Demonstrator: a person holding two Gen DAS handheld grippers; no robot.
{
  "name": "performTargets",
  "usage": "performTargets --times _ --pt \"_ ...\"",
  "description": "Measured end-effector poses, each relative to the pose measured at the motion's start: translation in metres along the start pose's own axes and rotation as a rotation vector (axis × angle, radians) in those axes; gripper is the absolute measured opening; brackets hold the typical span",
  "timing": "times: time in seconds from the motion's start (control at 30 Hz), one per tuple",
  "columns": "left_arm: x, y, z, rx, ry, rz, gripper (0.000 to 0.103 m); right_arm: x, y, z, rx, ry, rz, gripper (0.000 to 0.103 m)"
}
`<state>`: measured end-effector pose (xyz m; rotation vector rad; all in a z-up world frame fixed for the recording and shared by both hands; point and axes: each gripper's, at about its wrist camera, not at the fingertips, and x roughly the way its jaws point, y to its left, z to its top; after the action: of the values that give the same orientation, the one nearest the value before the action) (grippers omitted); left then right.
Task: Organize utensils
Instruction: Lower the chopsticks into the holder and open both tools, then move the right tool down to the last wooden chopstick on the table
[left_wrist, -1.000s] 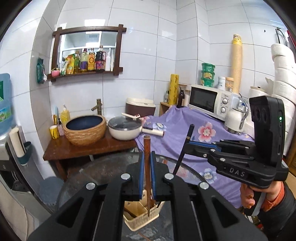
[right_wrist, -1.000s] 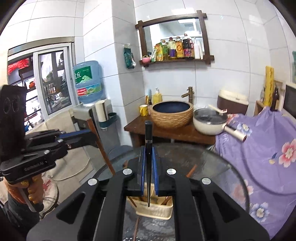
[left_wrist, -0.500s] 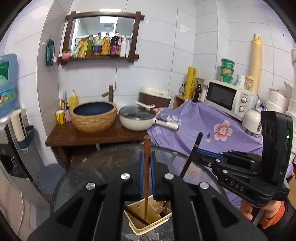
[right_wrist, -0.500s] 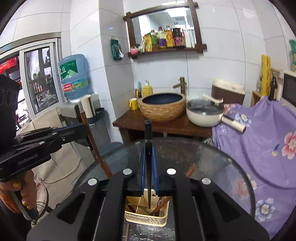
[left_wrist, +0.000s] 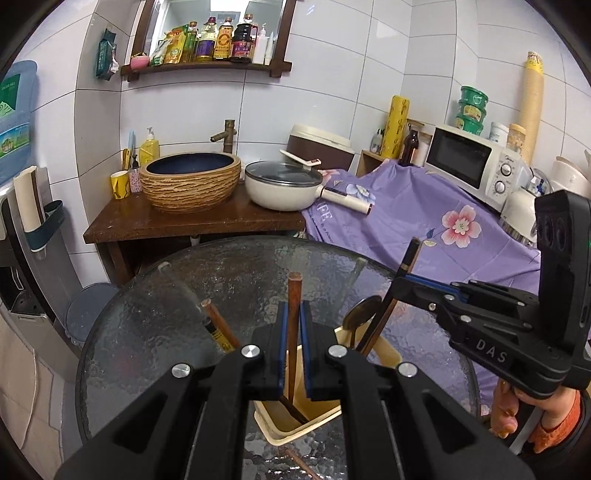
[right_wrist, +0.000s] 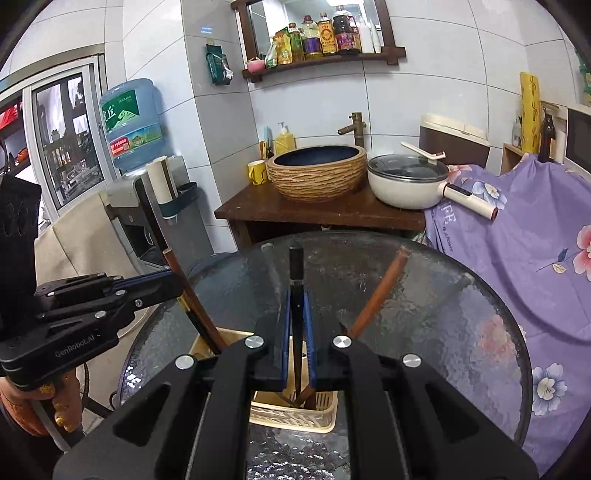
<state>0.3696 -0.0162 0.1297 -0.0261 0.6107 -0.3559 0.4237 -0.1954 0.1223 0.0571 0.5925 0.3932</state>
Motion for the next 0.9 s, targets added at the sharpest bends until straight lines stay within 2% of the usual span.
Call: performTargets --times 0.2,0.27,0.3,0.33,0.37,0.4,0.47,0.53,0.6,0.7,0.77,0.83,0.9 --pt "0.006 0.002 -0.011 -0.006 0.004 0.016 0.007 0.002 -0.001 -0.005 0.004 -0.018 -0.01 0.008" --pt "0.003 0.0 -0.013 0.001 -0.005 0.013 0.018 -0.001 -0.002 -0.006 0.003 -0.04 -0.016 0.01" --pt "0.002 -0.001 -0.014 0.003 -0.01 0.013 0.033 -0.002 -0.001 -0.007 0.002 -0.048 -0.015 0.023" --pt "-0.002 -0.001 -0.015 0.002 -0.024 0.016 0.048 -0.005 -0.001 -0.008 0.004 -0.062 -0.02 0.048" --pt "-0.007 -0.001 -0.018 -0.003 -0.044 0.018 0.054 -0.009 -0.002 -0.01 0.011 -0.083 -0.03 0.06" --pt "-0.011 0.0 -0.019 -0.01 -0.059 0.017 0.059 -0.013 -0.003 -0.011 0.017 -0.101 -0.034 0.066" --pt "-0.027 0.005 -0.027 -0.037 -0.096 0.005 0.065 -0.024 -0.004 -0.017 0.014 -0.14 -0.024 0.066" --pt "-0.042 0.011 -0.039 -0.072 -0.134 0.004 0.083 -0.036 -0.006 -0.026 0.023 -0.162 -0.018 0.066" --pt "-0.06 0.018 -0.057 -0.099 -0.177 0.011 0.088 -0.046 -0.003 -0.036 0.013 -0.177 -0.014 0.066" --pt "-0.073 0.027 -0.087 -0.112 -0.189 0.061 0.095 -0.058 0.017 -0.065 -0.065 -0.158 -0.01 0.066" --pt "-0.072 0.033 -0.107 -0.115 -0.167 0.108 0.096 -0.055 0.031 -0.085 -0.104 -0.107 -0.001 0.066" --pt "-0.064 0.039 -0.129 -0.123 -0.102 0.157 0.096 -0.043 0.045 -0.108 -0.142 -0.029 0.013 0.066" --pt "-0.052 0.044 -0.152 -0.131 -0.008 0.165 0.096 -0.025 0.056 -0.128 -0.169 0.058 0.013 0.066"
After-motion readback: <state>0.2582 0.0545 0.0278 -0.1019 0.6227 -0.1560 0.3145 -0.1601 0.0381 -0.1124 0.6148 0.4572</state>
